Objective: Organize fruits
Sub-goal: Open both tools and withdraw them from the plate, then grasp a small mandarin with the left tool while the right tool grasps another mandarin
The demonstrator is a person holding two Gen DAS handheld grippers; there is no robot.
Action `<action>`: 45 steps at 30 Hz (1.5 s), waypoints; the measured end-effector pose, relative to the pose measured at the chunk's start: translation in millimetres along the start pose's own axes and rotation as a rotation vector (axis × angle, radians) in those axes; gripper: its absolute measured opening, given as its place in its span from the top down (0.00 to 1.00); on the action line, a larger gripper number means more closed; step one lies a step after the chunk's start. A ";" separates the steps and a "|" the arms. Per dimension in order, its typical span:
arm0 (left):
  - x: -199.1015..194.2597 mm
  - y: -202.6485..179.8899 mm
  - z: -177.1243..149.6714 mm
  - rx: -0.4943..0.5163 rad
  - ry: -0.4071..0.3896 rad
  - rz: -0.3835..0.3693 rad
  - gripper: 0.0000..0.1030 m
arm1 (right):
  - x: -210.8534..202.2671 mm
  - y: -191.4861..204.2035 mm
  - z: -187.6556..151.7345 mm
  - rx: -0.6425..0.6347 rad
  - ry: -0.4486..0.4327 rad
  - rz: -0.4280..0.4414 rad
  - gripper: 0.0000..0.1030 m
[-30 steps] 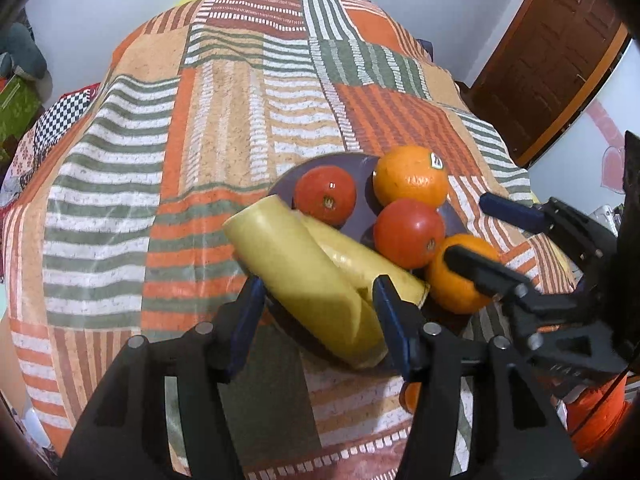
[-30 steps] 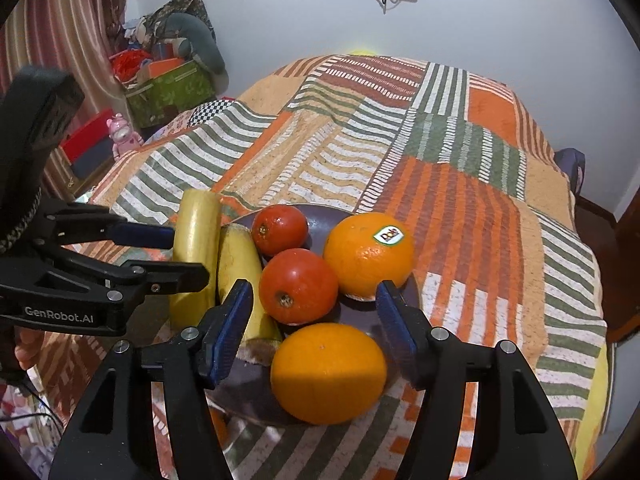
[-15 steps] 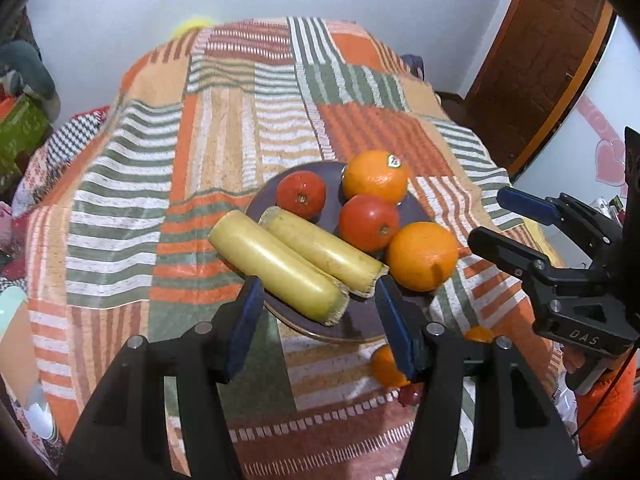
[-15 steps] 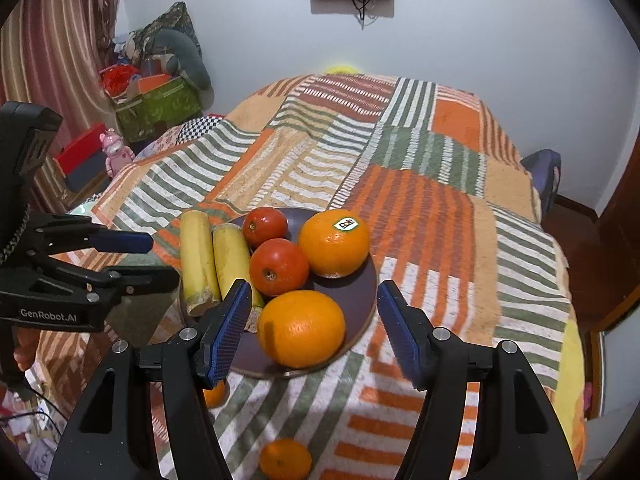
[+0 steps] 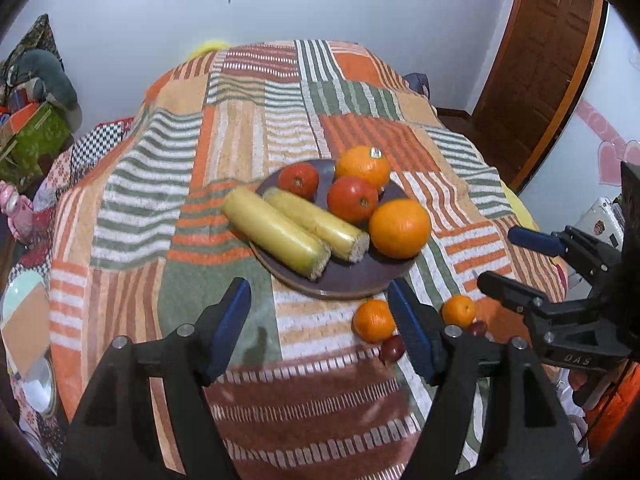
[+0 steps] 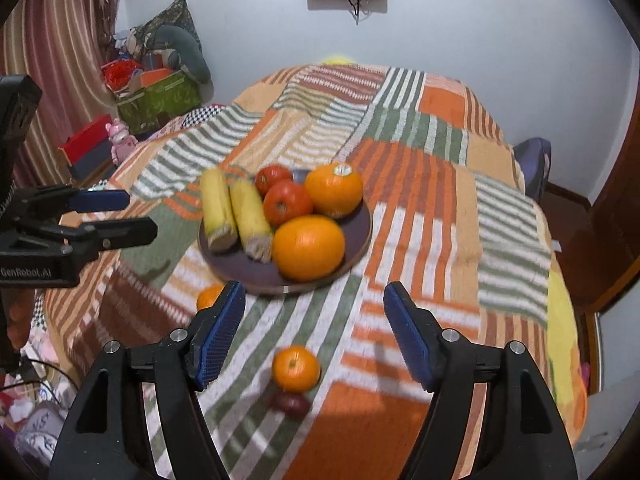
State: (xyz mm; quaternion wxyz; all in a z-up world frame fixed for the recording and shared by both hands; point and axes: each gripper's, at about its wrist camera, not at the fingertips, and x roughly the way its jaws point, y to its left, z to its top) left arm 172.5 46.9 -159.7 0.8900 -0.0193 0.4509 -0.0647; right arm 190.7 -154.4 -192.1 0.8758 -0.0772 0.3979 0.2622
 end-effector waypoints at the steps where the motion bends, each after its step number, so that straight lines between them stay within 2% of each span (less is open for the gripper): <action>1: 1.6 -0.3 -3.0 -0.003 0.008 -0.003 0.31 | 1.6 -0.1 -4.1 0.003 0.011 0.002 0.33; 9: 16.2 -4.4 -22.7 -0.025 0.057 -0.024 0.31 | 15.1 -4.9 -31.4 0.051 0.088 0.026 0.33; 14: 27.3 -14.0 -27.3 -0.016 0.074 -0.035 0.31 | 21.6 -2.3 -37.4 0.057 0.113 0.054 0.35; 16: 31.3 -18.6 -27.8 -0.010 0.080 -0.047 0.31 | 25.0 -0.5 -37.5 0.054 0.126 0.076 0.45; 18: 35.8 -23.4 -27.8 0.002 0.087 -0.053 0.32 | 29.1 0.5 -38.5 0.054 0.138 0.091 0.52; 28: 63.0 -42.9 -23.2 0.050 0.130 -0.070 0.49 | 34.6 -6.0 -37.5 0.072 0.140 0.114 0.68; 30: 68.9 -43.2 -22.4 0.043 0.143 -0.074 0.53 | 33.1 -5.7 -35.7 0.062 0.131 0.098 0.68; 34: 73.5 -42.4 -21.4 0.038 0.144 -0.069 0.54 | 31.6 -8.8 -32.5 0.054 0.120 0.081 0.69; 38: 72.4 -40.8 -21.2 0.046 0.134 -0.065 0.65 | 30.3 -14.6 -29.9 0.066 0.111 0.073 0.69; 45: 71.1 -35.4 -20.4 0.029 0.137 -0.088 0.65 | 26.7 -21.4 -22.5 0.080 0.090 0.060 0.69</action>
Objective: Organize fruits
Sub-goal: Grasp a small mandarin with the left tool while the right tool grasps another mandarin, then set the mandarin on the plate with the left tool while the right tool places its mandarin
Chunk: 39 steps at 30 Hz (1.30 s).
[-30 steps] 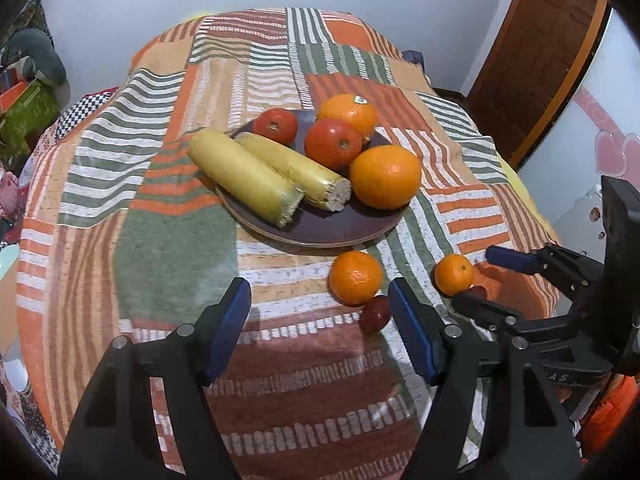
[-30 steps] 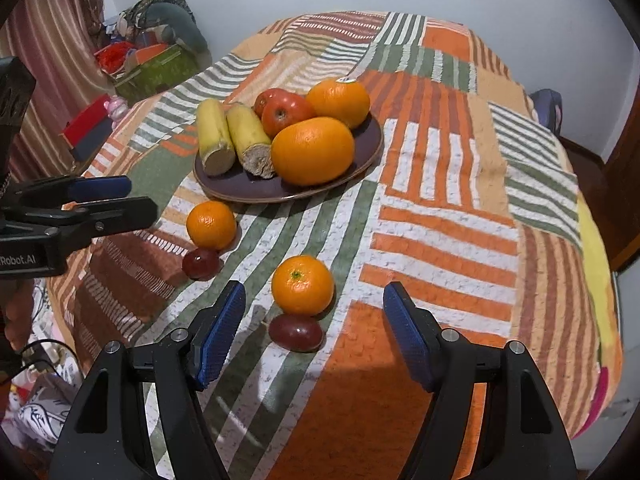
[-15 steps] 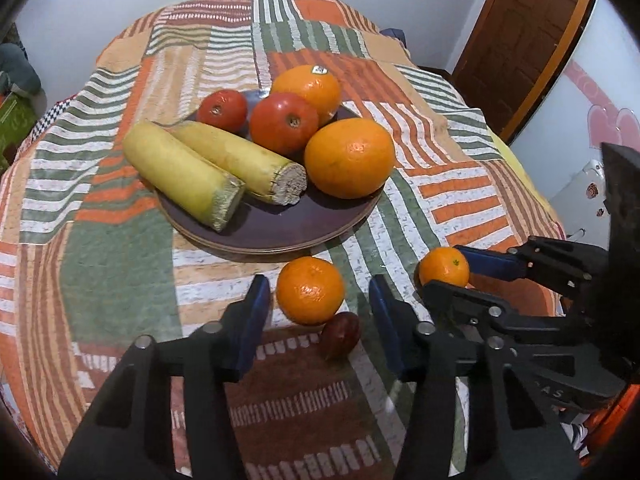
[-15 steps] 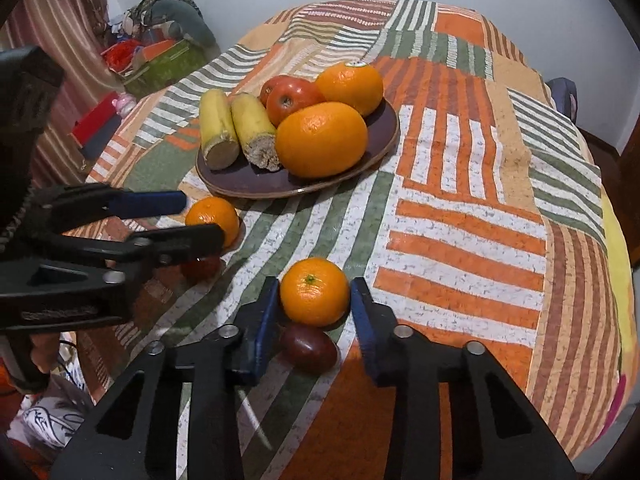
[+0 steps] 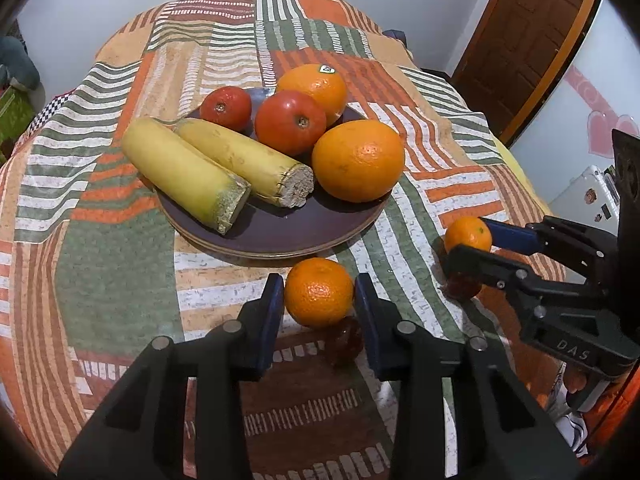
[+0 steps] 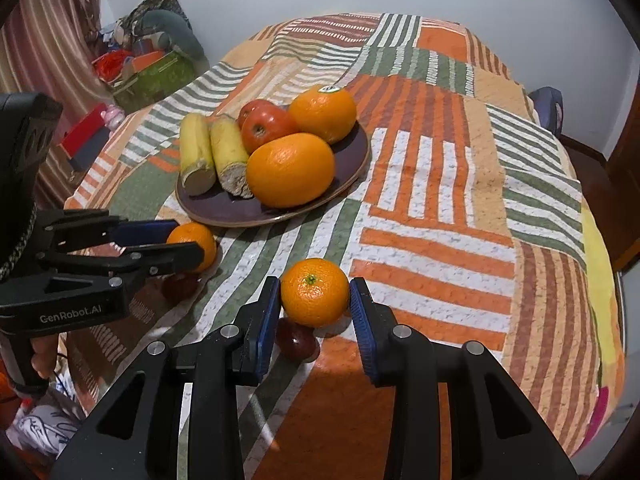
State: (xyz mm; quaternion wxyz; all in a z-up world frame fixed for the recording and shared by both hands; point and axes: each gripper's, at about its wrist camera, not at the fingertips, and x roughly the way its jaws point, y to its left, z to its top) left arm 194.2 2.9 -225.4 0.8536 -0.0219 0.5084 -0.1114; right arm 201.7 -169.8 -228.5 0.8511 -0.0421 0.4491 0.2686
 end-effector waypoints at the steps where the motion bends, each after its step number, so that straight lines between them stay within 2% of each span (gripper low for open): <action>1: -0.9 -0.3 0.3 -0.001 -0.002 0.001 0.65 | -1.1 -0.4 0.9 0.001 -0.004 0.000 0.69; 16: -43.1 6.8 25.9 -0.013 -0.129 0.025 0.65 | -14.9 2.5 32.2 -0.025 -0.098 -0.004 0.69; 30: -7.0 26.4 29.0 -0.061 -0.065 0.013 0.65 | 10.1 34.6 56.0 -0.105 -0.096 0.058 0.68; 39: -3.6 25.9 34.8 -0.024 -0.086 0.029 0.65 | 28.5 40.5 74.0 -0.115 -0.092 0.069 0.68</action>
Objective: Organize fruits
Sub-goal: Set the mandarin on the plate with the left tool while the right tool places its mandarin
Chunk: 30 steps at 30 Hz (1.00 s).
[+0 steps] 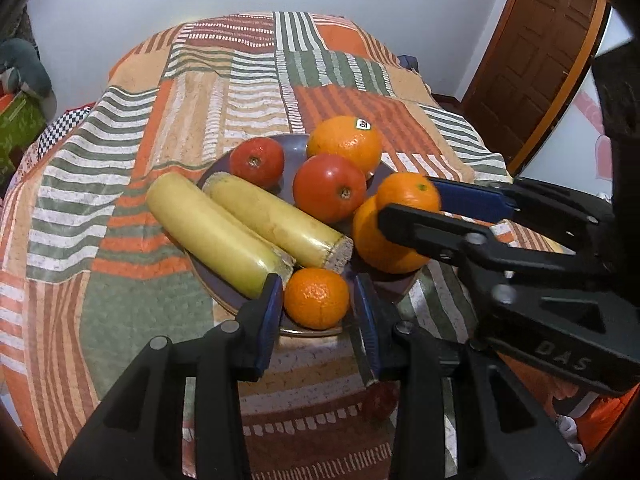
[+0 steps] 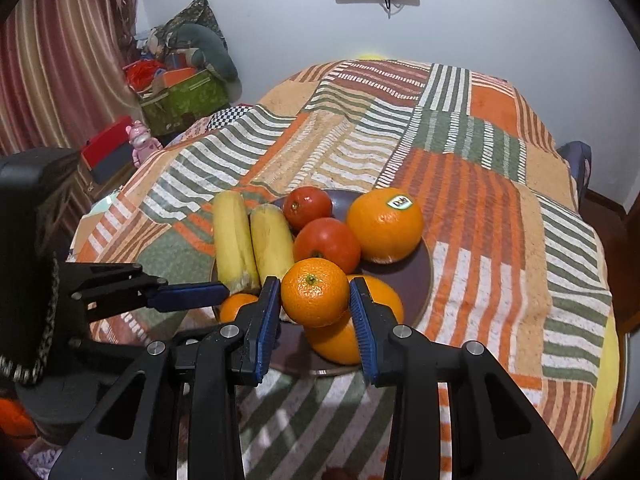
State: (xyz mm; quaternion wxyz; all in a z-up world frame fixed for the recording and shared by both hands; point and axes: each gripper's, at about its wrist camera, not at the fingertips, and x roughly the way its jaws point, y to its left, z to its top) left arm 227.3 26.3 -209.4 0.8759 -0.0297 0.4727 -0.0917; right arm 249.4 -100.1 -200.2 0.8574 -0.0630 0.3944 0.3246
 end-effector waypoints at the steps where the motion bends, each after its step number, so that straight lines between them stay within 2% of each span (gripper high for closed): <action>1: 0.0 0.9 0.4 -0.003 -0.002 -0.002 0.65 | 3.1 0.9 0.6 -0.003 0.005 0.000 0.68; 5: -0.1 3.5 0.6 -0.005 -0.007 -0.008 0.60 | 10.1 4.0 1.5 -0.017 0.012 -0.004 0.68; 6: 0.4 3.1 0.3 -0.001 -0.006 0.000 0.54 | 11.4 4.3 2.0 -0.018 0.015 -0.006 0.68; 8: 4.1 4.0 -1.1 -0.004 0.005 0.028 0.48 | 11.9 3.8 2.6 -0.018 0.018 -0.004 0.67; 10: 7.3 7.6 -3.5 -0.018 0.016 0.026 0.46 | 11.1 3.3 3.0 -0.016 0.021 0.008 0.62; 13: 6.3 12.5 -5.1 -0.047 0.024 0.001 0.46 | 9.4 3.7 2.3 -0.019 0.022 0.000 0.61; 23: -23.7 7.9 -7.6 -0.044 -0.022 0.028 0.46 | -22.6 -3.5 -2.8 0.008 -0.012 -0.033 0.60; 30: -54.1 -0.5 -12.2 -0.028 -0.072 0.053 0.46 | -51.9 -9.7 -21.7 0.021 -0.021 -0.080 0.57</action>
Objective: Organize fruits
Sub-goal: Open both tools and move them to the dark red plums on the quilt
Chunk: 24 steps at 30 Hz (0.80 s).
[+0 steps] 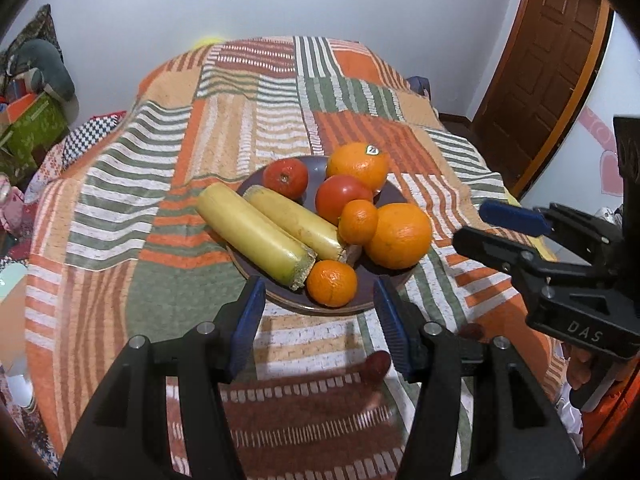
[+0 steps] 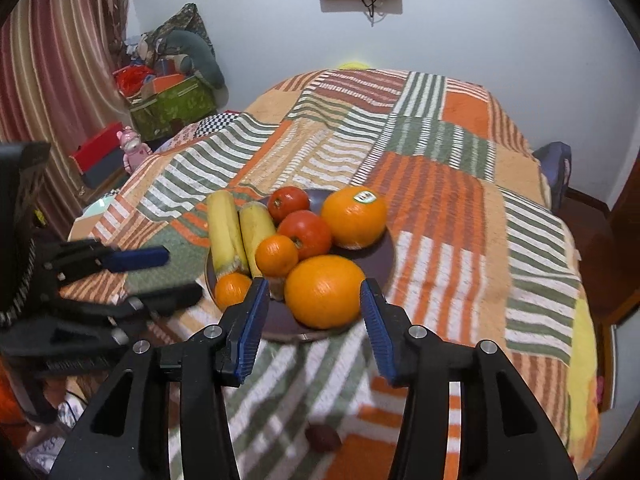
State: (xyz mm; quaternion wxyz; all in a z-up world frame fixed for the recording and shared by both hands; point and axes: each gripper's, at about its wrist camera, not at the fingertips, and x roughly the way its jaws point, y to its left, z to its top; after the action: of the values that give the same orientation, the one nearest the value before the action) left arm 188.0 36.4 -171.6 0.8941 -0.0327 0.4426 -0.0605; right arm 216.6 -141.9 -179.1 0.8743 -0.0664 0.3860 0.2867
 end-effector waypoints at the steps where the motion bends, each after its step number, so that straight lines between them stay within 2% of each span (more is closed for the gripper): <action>1: -3.6 -1.4 -1.3 0.004 -0.004 0.004 0.46 | -2.5 -1.4 -2.7 0.003 0.003 -0.004 0.56; 8: -10.2 -7.8 -19.0 0.014 0.029 0.012 0.46 | -9.2 -9.5 -33.2 0.036 0.058 -0.020 0.54; 20: 21.2 -26.6 -53.4 0.039 0.155 -0.016 0.46 | 6.7 -9.4 -74.9 0.073 0.163 0.001 0.54; 24: 30.8 -30.8 -56.2 0.043 0.171 -0.021 0.46 | 11.0 -11.4 -78.9 0.081 0.172 0.004 0.62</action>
State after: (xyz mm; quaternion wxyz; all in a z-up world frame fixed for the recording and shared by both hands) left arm 159.3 1.4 -226.4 0.8528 -0.0129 0.5156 -0.0817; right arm 178.6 -173.0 -242.9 0.8392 -0.0545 0.4711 0.2661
